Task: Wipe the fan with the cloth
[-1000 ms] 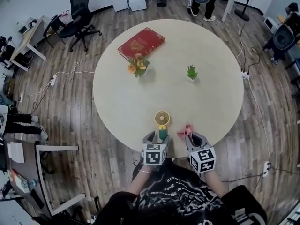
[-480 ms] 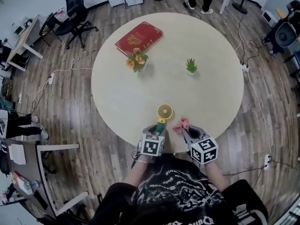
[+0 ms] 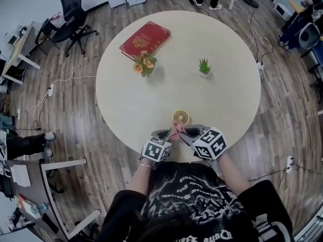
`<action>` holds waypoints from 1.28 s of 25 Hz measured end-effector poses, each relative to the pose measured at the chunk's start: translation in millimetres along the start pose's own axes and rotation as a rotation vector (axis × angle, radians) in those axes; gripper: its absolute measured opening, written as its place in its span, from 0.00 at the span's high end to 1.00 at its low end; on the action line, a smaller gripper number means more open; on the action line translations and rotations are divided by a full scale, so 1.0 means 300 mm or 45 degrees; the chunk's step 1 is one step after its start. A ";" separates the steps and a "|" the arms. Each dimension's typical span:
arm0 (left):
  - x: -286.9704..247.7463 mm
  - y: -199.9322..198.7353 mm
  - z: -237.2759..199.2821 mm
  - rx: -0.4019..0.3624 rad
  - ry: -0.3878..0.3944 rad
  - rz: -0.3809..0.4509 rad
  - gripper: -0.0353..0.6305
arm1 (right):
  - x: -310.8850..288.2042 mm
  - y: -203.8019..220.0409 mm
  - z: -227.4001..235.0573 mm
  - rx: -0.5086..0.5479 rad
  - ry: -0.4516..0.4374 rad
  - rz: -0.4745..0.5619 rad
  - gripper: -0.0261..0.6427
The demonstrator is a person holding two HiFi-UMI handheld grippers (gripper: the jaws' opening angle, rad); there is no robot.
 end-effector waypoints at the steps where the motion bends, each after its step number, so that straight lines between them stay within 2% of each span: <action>1: 0.001 -0.001 -0.005 -0.029 0.029 -0.011 0.68 | -0.038 -0.009 0.001 0.020 -0.024 -0.063 0.92; 3: 0.000 -0.001 -0.013 -0.076 0.079 -0.028 0.68 | -0.110 -0.013 0.007 0.038 -0.069 -0.196 0.92; 5: 0.001 -0.003 -0.022 -0.112 0.115 -0.040 0.68 | -0.178 0.005 0.007 -0.018 -0.161 -0.365 0.92; 6: 0.004 -0.003 -0.024 -0.138 0.128 -0.050 0.68 | -0.209 0.017 0.005 -0.073 -0.202 -0.444 0.92; 8: 0.009 -0.006 -0.022 -0.213 0.150 -0.075 0.68 | -0.255 0.031 0.020 -0.218 -0.206 -0.541 0.92; 11: 0.008 -0.014 -0.033 -0.292 0.170 -0.096 0.67 | -0.297 0.032 0.057 -0.431 -0.187 -0.597 0.92; 13: 0.014 -0.015 -0.046 -0.283 0.177 -0.106 0.67 | -0.313 0.028 0.056 -0.436 -0.201 -0.595 0.92; 15: 0.017 -0.013 -0.051 -0.268 0.182 -0.106 0.67 | -0.313 0.026 0.044 -0.362 -0.193 -0.573 0.92; 23: 0.015 -0.015 -0.058 -0.209 0.198 -0.117 0.68 | -0.283 0.020 0.032 -0.154 -0.067 -0.516 0.92; 25: 0.014 -0.017 -0.060 -0.204 0.195 -0.122 0.68 | -0.273 0.020 0.043 -0.164 -0.018 -0.465 0.92; 29: 0.015 -0.014 -0.061 -0.158 0.174 -0.090 0.68 | -0.248 0.022 0.077 -0.274 0.072 -0.345 0.92; 32: 0.018 -0.011 -0.061 -0.123 0.148 -0.071 0.68 | -0.236 0.022 0.079 -0.278 0.116 -0.293 0.92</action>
Point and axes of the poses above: the fingertips, and each gripper's own axes: x backward along the fingers, z to its right, y out of its underside, the point moved 9 cm from there along x, backward along the fingers, and after that the axes turned 8 degrees about z, right-handed, at the moved point
